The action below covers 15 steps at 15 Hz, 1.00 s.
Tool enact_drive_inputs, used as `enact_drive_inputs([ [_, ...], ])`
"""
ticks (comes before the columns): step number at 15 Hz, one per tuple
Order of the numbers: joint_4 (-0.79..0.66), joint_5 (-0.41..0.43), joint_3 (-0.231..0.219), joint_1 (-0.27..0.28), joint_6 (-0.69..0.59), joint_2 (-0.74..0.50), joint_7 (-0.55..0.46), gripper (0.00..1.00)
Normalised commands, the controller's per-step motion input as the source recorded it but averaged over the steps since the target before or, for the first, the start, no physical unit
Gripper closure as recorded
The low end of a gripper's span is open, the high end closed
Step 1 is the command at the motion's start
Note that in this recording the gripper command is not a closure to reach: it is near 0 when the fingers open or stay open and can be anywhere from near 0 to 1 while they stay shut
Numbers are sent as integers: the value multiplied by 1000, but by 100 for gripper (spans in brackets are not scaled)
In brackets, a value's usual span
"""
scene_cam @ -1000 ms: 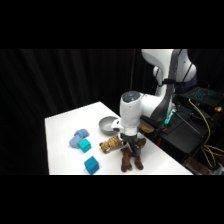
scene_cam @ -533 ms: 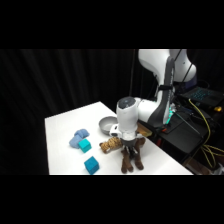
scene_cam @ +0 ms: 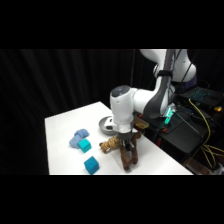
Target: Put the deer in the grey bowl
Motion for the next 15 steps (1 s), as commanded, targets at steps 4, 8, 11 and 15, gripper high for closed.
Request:
enact_drive_inputs([
  [4, 12, 28, -86, -132, -586, -591, -287, 46],
  [8, -12, -42, -132, -133, -312, -370, -214, 45],
  [11, -129, -37, -142, -155, -105, -263, -171, 44],
  [15, -245, -141, -131, -137, 117, -218, -54, 39],
])
